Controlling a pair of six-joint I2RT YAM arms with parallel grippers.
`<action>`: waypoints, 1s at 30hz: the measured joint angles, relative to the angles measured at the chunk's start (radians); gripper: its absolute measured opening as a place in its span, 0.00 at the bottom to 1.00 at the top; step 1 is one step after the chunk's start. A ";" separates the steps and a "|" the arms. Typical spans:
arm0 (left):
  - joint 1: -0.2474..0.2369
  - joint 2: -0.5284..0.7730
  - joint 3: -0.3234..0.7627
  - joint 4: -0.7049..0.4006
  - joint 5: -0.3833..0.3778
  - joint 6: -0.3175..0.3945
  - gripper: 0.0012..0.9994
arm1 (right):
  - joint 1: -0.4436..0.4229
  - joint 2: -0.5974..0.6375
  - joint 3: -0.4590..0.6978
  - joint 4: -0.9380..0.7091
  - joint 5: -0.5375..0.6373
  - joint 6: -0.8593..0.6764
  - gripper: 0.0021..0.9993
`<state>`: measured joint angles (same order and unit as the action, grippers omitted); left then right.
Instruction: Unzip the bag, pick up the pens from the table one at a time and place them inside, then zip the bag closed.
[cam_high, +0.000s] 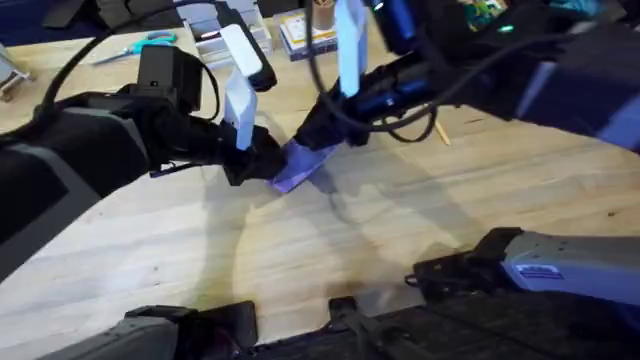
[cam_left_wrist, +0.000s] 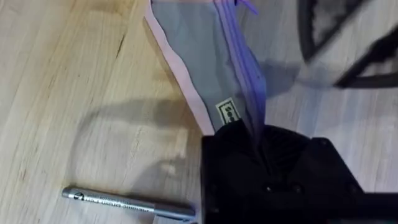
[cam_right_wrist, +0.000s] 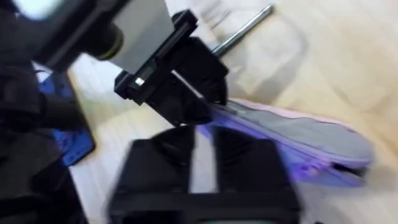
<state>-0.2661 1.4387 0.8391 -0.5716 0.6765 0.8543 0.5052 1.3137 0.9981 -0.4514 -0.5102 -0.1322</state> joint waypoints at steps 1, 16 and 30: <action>0.000 0.000 0.000 0.000 0.000 0.000 0.04 | -0.005 -0.019 0.000 -0.001 0.015 0.006 0.29; 0.000 0.000 0.000 -0.001 0.000 0.000 0.04 | -0.009 -0.292 0.007 -0.219 0.290 0.105 1.00; 0.000 0.000 0.000 0.000 0.000 0.000 0.04 | -0.009 -0.334 0.008 -0.289 0.388 0.111 1.00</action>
<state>-0.2661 1.4387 0.8391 -0.5720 0.6769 0.8543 0.4961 0.9801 1.0061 -0.7404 -0.1221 -0.0209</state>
